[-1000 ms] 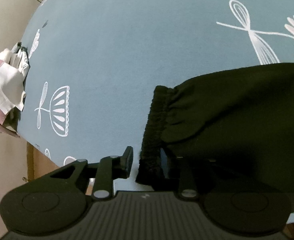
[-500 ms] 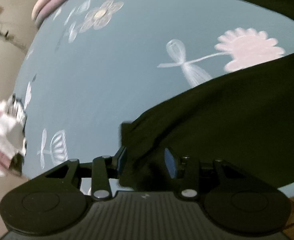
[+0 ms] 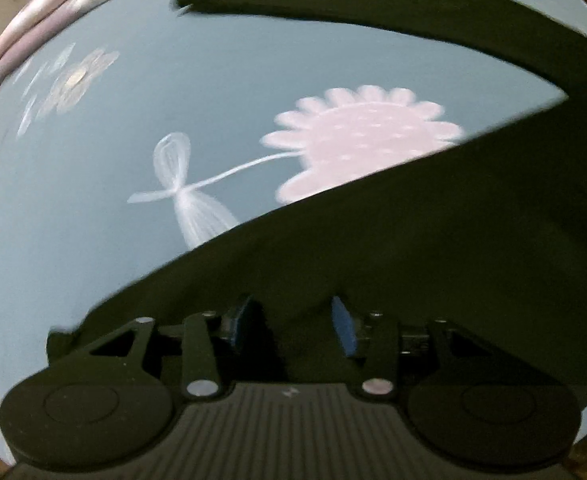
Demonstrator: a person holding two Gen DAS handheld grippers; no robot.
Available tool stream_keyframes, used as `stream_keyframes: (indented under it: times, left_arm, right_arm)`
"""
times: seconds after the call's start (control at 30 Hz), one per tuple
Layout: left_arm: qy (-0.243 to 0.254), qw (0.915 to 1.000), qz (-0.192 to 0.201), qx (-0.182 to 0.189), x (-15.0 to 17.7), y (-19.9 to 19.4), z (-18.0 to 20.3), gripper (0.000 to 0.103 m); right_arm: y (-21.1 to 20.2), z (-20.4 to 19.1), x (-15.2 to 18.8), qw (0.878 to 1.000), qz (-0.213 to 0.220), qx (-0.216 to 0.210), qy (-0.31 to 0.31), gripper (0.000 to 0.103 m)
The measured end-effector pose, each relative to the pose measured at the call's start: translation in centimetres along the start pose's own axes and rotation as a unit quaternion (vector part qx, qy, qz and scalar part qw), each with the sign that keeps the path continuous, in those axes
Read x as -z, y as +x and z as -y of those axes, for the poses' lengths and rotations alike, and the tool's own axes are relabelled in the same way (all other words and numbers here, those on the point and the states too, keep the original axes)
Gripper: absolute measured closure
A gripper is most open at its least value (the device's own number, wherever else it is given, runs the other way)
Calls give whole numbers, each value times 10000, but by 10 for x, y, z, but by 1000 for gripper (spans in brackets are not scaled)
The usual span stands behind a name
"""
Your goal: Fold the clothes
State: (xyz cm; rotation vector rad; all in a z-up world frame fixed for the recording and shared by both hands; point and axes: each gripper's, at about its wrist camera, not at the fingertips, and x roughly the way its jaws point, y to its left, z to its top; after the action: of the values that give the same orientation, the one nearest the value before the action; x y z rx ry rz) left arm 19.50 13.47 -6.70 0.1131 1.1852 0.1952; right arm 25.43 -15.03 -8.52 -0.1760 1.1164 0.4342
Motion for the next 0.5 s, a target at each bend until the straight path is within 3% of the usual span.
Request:
stream_keyframes:
  times: [0.07,0.13,0.27,0.33,0.4,0.5]
  left_arm:
    - [-302,9993,-143,-182,11,1,-22,47]
    - [-700,9966,-282,-340,21,2,-46,38]
    - [-1635,9845,-446,-459,27,1,-89,42]
    - [-1803,9827,-277,-329,22,-4,-96,46]
    - [-1757,9844,-87,73,15,-5,-96,45]
    - [-1787,9829,-38,445,10,5,-97,44]
  right_arm:
    - [0,-6,6,9999,-69,-54,-64,29]
    - [0,-13,9,9998,-113,-54,-143,22]
    - [6,-19,5,9996,-218,-68,-135,11]
    - [9,-23,3,9996,-267,-81,-31,6]
    - [11,-26,3,9994,-331,-39,-27,1]
    - [14,-32,1,9990,-440,91,-67,0]
